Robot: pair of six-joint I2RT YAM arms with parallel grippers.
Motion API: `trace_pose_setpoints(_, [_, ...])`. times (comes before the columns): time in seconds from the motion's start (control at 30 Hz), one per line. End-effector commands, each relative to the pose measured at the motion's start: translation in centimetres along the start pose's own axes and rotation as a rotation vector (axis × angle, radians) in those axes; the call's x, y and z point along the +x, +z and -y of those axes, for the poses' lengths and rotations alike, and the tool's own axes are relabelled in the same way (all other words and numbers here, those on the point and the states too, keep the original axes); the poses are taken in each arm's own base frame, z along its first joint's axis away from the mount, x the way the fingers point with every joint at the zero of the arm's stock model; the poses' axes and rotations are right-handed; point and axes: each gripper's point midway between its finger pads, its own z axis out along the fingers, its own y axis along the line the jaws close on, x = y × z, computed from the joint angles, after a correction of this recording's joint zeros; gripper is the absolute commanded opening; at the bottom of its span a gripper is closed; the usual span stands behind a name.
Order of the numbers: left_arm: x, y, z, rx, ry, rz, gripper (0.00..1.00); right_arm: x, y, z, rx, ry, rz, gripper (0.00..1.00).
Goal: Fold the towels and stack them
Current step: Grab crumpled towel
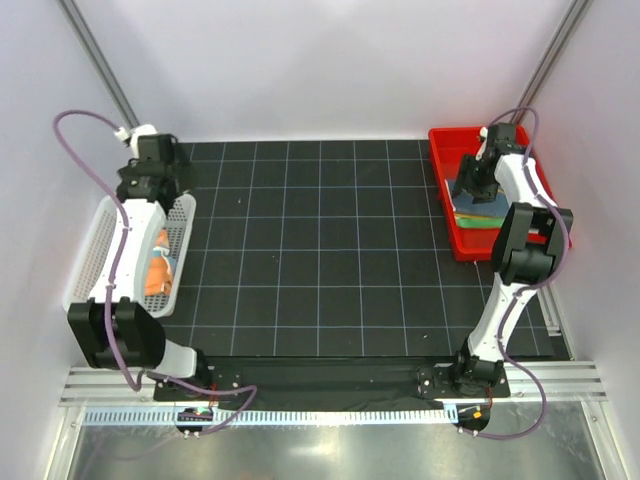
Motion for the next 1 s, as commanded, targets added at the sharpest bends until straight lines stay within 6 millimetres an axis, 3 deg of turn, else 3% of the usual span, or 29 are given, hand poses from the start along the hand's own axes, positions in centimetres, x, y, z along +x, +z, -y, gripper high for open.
trace_pose_setpoints(0.0, [2.6,3.6,-7.7,-0.208,-0.082,-0.095,1.0,-3.9,-8.3,-1.9,-0.005,-0.01,0.241,0.66])
trace_pose_setpoints(0.03, [3.7,4.5,-8.7,-0.2,-0.142,-0.134,1.0,-3.8,-9.2,-2.3,-0.02,-0.002,0.26,0.69])
trace_pose_setpoints(0.07, [5.1,5.7,-11.7,-0.243,-0.294,-0.17,1.0,-3.6,-10.6,-2.6,-0.036,0.033,0.296,0.84])
trace_pose_setpoints(0.13, [7.0,7.6,-12.6,-0.233,-0.375,-0.235,1.0,-3.0,-11.7,-3.6,-0.077,0.063,0.327,0.99])
trace_pose_setpoints(0.17, [7.3,8.2,-13.7,-0.254,-0.413,-0.248,1.0,-3.6,-13.6,-4.2,-0.102,0.106,0.385,1.0])
trace_pose_setpoints(0.23, [8.9,9.9,-14.3,-0.279,-0.44,-0.308,1.0,-4.4,-14.9,-5.1,-0.136,0.135,0.44,1.0])
trace_pose_setpoints(0.27, [9.2,10.3,-14.7,-0.301,-0.44,-0.313,0.98,-4.3,-15.7,-6.9,-0.199,0.111,0.443,1.0])
trace_pose_setpoints(0.37, [11.2,12.2,-15.0,-0.3,-0.44,-0.388,0.8,-3.8,-17.6,-9.4,-0.26,0.069,0.469,1.0])
trace_pose_setpoints(0.4, [11.4,12.4,-14.7,-0.288,-0.436,-0.399,0.64,-3.5,-17.8,-9.7,-0.259,0.053,0.468,1.0])
trace_pose_setpoints(0.47, [11.4,12.7,-14.5,-0.27,-0.422,-0.407,0.44,-3.2,-18.7,-9.9,-0.245,0.02,0.482,1.0])
trace_pose_setpoints(0.5, [11.1,12.7,-14.5,-0.265,-0.417,-0.401,0.29,-2.9,-18.9,-10.0,-0.247,0.01,0.477,1.0])
trace_pose_setpoints(0.6, [8.6,11.2,-13.5,-0.194,-0.42,-0.349,0.0,-2.8,-19.9,-10.2,-0.259,0.001,0.495,1.0])
trace_pose_setpoints(0.67, [6.0,10.0,-12.2,-0.12,-0.43,-0.291,0.0,-2.7,-20.8,-10.6,-0.282,0.007,0.505,1.0])
trace_pose_setpoints(0.73, [0.9,7.0,-9.7,0.015,-0.423,-0.176,0.0,-2.3,-21.5,-11.2,-0.319,0.006,0.503,1.0])
trace_pose_setpoints(0.83, [-5.1,1.4,-4.3,0.262,-0.401,-0.041,0.0,-1.8,-22.3,-12.1,-0.366,0.006,0.507,1.0])
trace_pose_setpoints(0.87, [-7.9,-0.9,-1.4,0.385,-0.391,0.031,0.0,-1.7,-23.0,-12.5,-0.395,0.012,0.523,1.0])
trace_pose_setpoints(0.9, [-9.4,-4.2,1.7,0.558,-0.369,0.055,0.0,-1.4,-23.4,-13.0,-0.431,0.002,0.526,1.0])
trace_pose_setpoints(0.97, [-11.6,-9.0,6.6,0.793,-0.363,0.099,0.0,-0.4,-23.9,-13.8,-0.489,-0.005,0.527,1.0])
